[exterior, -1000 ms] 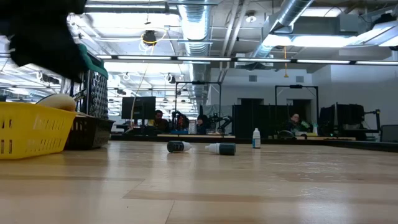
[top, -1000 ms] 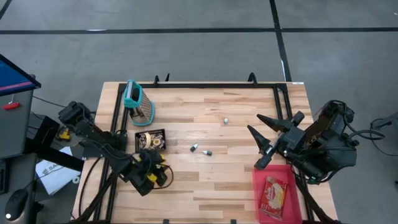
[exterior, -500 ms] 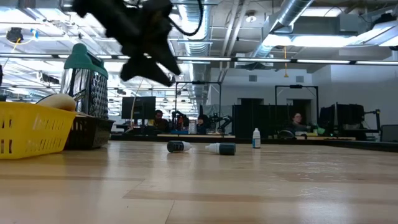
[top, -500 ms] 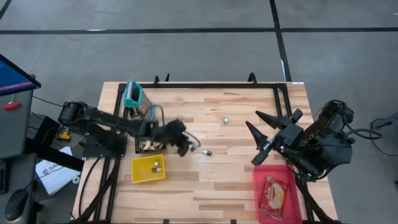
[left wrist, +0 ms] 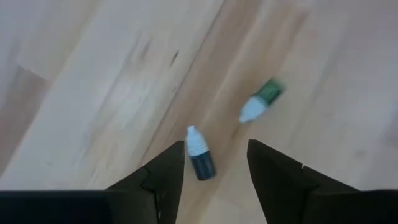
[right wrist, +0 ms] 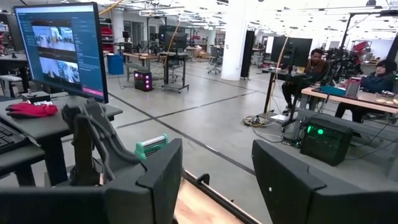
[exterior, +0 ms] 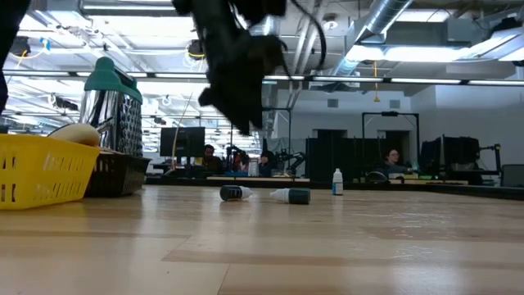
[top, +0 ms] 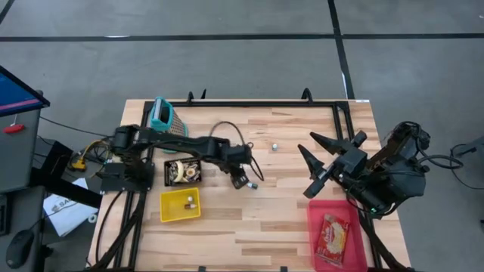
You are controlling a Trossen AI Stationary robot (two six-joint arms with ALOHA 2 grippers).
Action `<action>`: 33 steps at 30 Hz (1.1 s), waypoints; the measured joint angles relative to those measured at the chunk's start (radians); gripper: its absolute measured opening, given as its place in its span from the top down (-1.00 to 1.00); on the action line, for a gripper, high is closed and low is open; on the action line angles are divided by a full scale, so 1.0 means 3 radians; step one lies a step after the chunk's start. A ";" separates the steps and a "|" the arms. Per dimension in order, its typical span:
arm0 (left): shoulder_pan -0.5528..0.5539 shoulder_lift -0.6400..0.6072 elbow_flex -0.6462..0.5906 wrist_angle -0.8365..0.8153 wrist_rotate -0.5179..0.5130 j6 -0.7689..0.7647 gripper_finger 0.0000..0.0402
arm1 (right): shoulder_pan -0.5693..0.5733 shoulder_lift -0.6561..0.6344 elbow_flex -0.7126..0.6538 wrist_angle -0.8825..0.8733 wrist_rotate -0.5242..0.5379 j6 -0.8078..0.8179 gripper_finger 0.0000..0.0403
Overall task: Pick & Place Food Item
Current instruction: Put the purple food coloring bottle into the yellow bin
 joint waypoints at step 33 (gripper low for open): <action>0.0137 0.0588 -0.0034 0.0160 0.0088 -0.0306 0.14 | 0.0078 0.0000 0.0000 -0.0003 0.0000 -0.0003 0.07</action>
